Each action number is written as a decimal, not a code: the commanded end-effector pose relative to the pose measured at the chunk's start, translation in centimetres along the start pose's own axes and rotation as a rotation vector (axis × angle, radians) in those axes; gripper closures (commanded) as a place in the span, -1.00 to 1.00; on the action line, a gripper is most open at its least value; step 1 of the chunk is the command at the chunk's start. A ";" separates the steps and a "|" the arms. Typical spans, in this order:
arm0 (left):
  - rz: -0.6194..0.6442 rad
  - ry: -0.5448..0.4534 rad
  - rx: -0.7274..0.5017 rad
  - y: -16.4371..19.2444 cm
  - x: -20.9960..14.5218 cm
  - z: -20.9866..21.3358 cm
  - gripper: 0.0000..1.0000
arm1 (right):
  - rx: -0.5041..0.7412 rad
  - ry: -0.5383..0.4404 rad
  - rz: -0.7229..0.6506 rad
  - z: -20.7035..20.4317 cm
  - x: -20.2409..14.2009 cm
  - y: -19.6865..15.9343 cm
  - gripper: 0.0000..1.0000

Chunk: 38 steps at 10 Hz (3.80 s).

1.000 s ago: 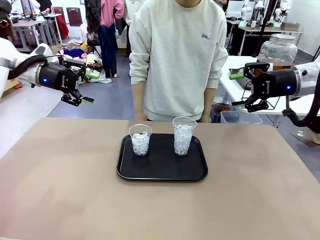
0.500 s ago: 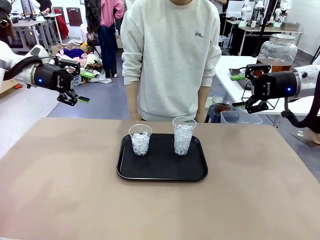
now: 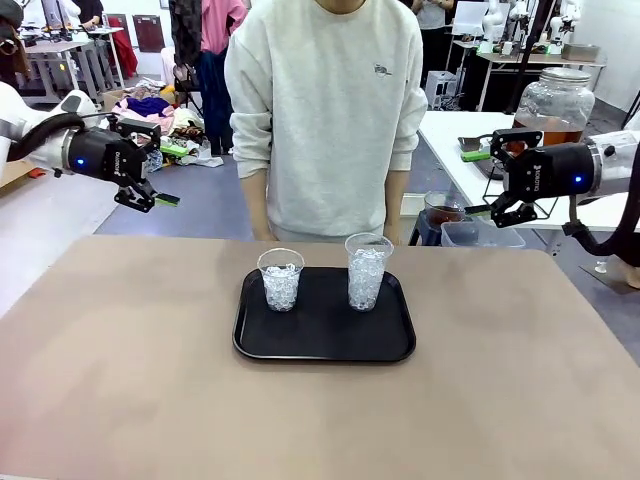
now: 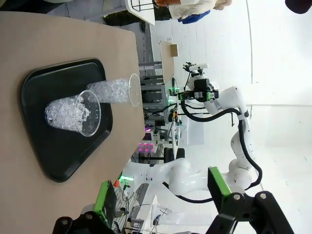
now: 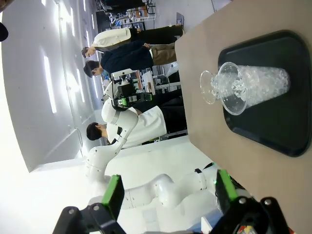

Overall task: Pour the drink into the iced cup.
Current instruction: Pick up the iced cup indicated by the human and present it to them.

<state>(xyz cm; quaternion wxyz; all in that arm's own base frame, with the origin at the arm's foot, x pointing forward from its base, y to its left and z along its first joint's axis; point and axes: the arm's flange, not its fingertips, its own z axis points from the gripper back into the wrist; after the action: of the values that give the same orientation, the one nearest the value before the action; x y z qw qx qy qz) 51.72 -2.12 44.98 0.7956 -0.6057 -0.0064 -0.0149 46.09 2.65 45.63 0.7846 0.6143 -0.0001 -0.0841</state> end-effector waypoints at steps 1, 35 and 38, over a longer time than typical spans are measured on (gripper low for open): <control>0.006 0.000 -0.001 0.0 0.0 0.0 -1.00 | 0.001 0.000 0.001 0.0 0.0 0.2 -1.00; -0.660 0.026 -0.009 -0.3 -0.6 -1.1 -1.00 | 0.001 0.000 0.001 0.0 0.0 0.2 -1.00; -0.835 0.003 -0.032 0.6 -0.7 -1.5 -1.00 | 0.001 0.000 0.001 0.0 0.0 0.2 -1.00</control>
<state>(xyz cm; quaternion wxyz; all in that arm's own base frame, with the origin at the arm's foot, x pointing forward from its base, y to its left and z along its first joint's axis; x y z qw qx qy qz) 50.94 -3.27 44.39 0.7359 -0.5676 -0.2083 -0.3048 46.09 2.64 45.62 0.7847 0.6142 -0.0001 -0.0843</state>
